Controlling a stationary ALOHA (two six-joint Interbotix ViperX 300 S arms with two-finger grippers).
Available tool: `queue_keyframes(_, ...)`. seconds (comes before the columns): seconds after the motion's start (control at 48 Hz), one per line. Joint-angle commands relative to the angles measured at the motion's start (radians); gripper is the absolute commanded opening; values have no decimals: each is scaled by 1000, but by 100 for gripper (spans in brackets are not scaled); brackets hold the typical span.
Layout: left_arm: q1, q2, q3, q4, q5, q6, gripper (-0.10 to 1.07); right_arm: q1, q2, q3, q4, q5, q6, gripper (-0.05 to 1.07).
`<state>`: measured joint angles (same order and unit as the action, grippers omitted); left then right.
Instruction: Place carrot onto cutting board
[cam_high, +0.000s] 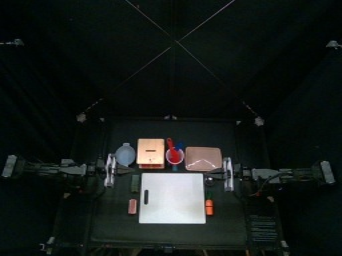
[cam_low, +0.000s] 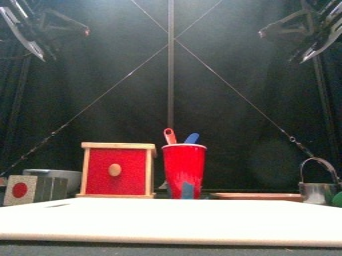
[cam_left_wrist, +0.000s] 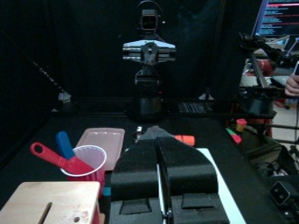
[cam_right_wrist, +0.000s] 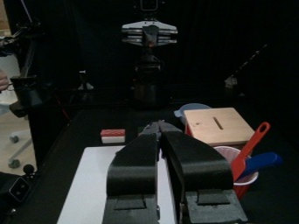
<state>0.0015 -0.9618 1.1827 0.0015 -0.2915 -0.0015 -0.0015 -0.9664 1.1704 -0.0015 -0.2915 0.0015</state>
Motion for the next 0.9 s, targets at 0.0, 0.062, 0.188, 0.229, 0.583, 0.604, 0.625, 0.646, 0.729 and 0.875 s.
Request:
queue_keyframes(0.0, -5, 17, 6, -17, -8, -6, 7, 29, 28, 0, 8, 6, 12, 0)
queue_keyframes(0.062, -8, 18, 17, -31, -8, -6, 6, 41, 41, -2, 20, 40, 23, 3)
queue_keyframes(0.188, -11, 17, 35, -49, -12, -5, 6, 46, 91, -31, 83, 204, 69, 9)
queue_keyframes(0.229, -11, 18, 40, -51, -12, -5, 6, 46, 104, -48, 121, 285, 92, 11)
queue_keyframes(0.583, -9, 20, 54, -51, -12, -5, 6, 14, 160, -176, 374, 1049, 531, 11)
queue_keyframes(0.604, -9, 20, 55, -51, -12, -6, 6, 11, 160, -173, 377, 1101, 598, 11)
queue_keyframes(0.625, -9, 20, 54, -52, -12, -8, 6, 11, 160, -172, 379, 1134, 644, 11)
queue_keyframes(0.646, -9, 20, 54, -55, -12, -6, 6, 11, 160, -169, 379, 1163, 690, 11)
queue_keyframes(0.729, -9, 23, 51, -78, -14, -6, 6, 15, 158, -153, 357, 1249, 877, 13)
queue_keyframes(0.875, -9, 35, 35, -112, -14, -3, 6, 67, 158, -133, 276, 1269, 1126, 24)
